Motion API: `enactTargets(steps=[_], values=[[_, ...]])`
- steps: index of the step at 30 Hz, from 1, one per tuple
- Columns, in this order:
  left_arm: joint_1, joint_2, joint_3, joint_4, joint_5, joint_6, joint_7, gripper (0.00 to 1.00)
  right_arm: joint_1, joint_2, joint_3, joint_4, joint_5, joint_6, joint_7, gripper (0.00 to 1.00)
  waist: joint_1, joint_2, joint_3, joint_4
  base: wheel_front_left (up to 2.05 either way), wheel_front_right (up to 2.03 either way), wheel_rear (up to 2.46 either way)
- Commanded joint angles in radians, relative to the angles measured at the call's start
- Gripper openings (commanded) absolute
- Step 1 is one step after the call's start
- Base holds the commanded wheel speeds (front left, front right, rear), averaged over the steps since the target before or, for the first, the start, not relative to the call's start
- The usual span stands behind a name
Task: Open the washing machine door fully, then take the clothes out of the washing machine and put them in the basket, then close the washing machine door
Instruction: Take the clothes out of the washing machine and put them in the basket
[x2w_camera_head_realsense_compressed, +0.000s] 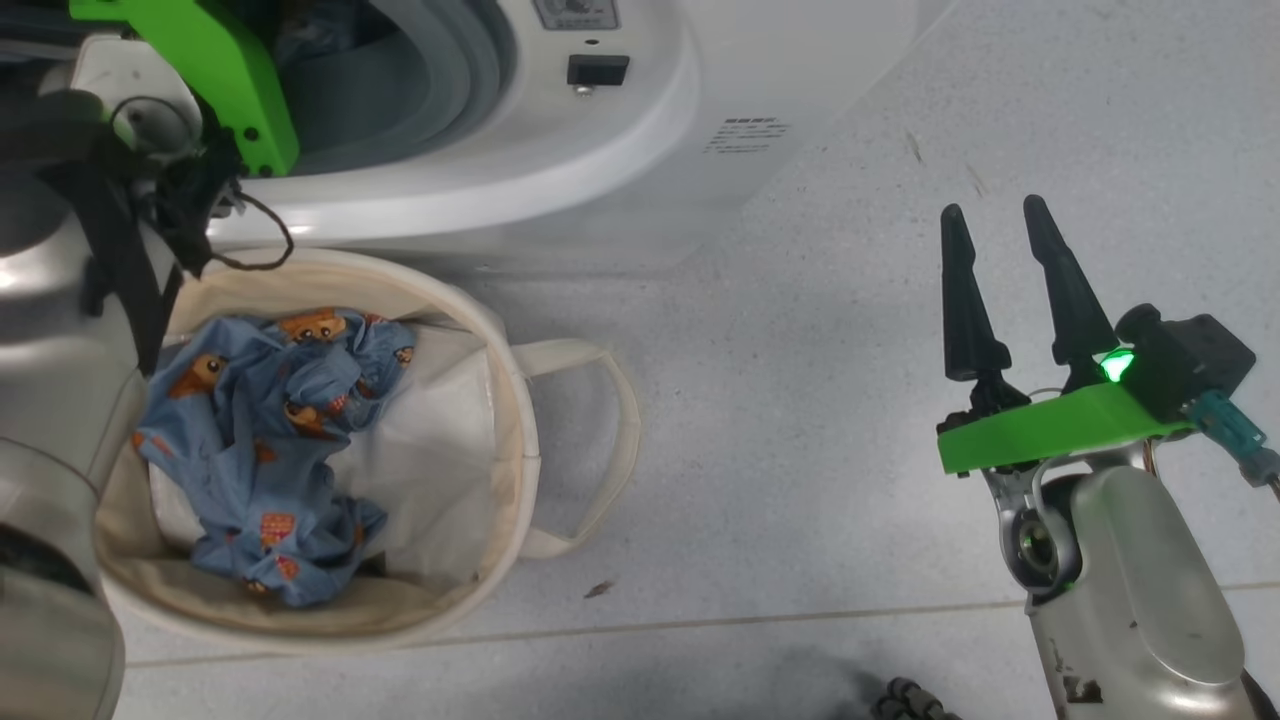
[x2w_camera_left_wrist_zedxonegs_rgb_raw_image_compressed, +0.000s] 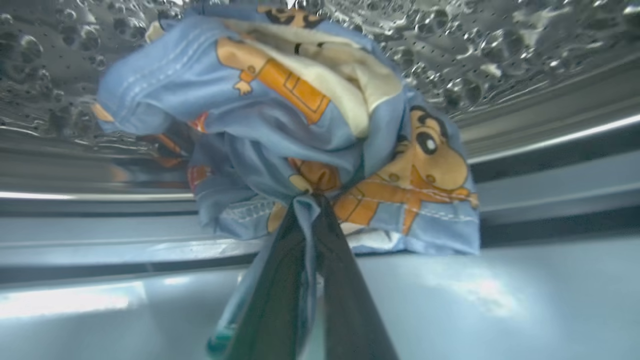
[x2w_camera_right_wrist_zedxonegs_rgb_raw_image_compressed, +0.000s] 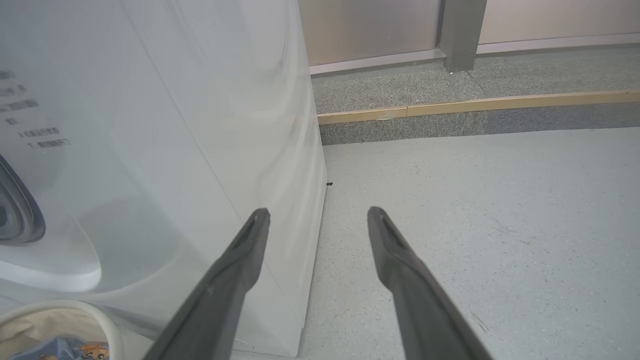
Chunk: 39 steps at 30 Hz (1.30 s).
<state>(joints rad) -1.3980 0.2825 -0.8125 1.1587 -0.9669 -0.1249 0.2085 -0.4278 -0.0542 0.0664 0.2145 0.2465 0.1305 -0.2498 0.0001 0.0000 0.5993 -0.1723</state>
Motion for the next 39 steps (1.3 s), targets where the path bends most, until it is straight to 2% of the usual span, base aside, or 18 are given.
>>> enactTargets(steps=[1, 7, 16, 23, 28, 35, 38, 39], values=[[-0.022, 0.038, 0.011, -0.027, -0.008, -0.006, -0.017, 0.0, 0.002, 0.004, 0.014, -0.027, -0.008, 0.0, -0.012, 1.0, -0.0001, 0.0, -0.005, 0.0, 0.0, 0.0, 0.0], [0.0, 0.058, 0.005, -0.074, -0.057, -0.006, -0.156, 0.0, 0.012, 0.004, 0.017, -0.014, -0.006, 0.0, -0.012, 1.0, -0.0001, 0.0, -0.045, -0.001, 0.0, 0.0, 0.0], [0.104, 0.119, -0.044, -0.195, -0.123, -0.006, -0.379, 0.0, 0.033, 0.004, 0.029, 0.013, 0.0, 0.0, -0.012, 1.0, -0.0001, 0.0, -0.146, 0.009, 0.0, 0.0, 0.0], [0.23, 0.167, -0.075, -0.266, -0.107, -0.006, -0.466, 0.0, 0.078, 0.004, 0.026, 0.043, 0.012, 0.0, -0.012, 1.0, -0.0001, 0.0, -0.25, 0.039, 0.0, 0.0, 0.0], [0.36, 0.205, 0.065, -0.411, -0.006, -0.002, -0.47, 0.0, 0.115, 0.004, 0.028, 0.063, 0.022, 0.0, -0.012, 1.0, -0.0001, 0.0, -0.323, 0.066, 0.0, 0.0, 0.0], [0.645, 0.22, 0.313, -0.721, 0.147, 0.056, -0.47, 0.0, 0.16, 0.004, 0.028, 0.085, 0.025, 0.0, -0.012, 1.0, -0.0001, 0.0, -0.415, 0.094, 0.0, 0.0, 0.0], [0.773, 0.225, 0.397, -0.865, 0.198, 0.083, -0.47, 0.0, 0.176, 0.004, 0.033, 0.094, 0.027, 0.0, -0.012, 1.0, -0.0001, 0.0, -0.447, 0.098, 0.0, 0.0, 0.0], [0.773, 0.225, 0.397, -0.865, 0.198, 0.083, -0.47, 0.0, 0.176, 0.004, 0.033, 0.094, 0.027, 0.0, -0.012, 1.0, -0.0001, 0.0, -0.447, 0.098, 0.0, 0.0, 0.0]])
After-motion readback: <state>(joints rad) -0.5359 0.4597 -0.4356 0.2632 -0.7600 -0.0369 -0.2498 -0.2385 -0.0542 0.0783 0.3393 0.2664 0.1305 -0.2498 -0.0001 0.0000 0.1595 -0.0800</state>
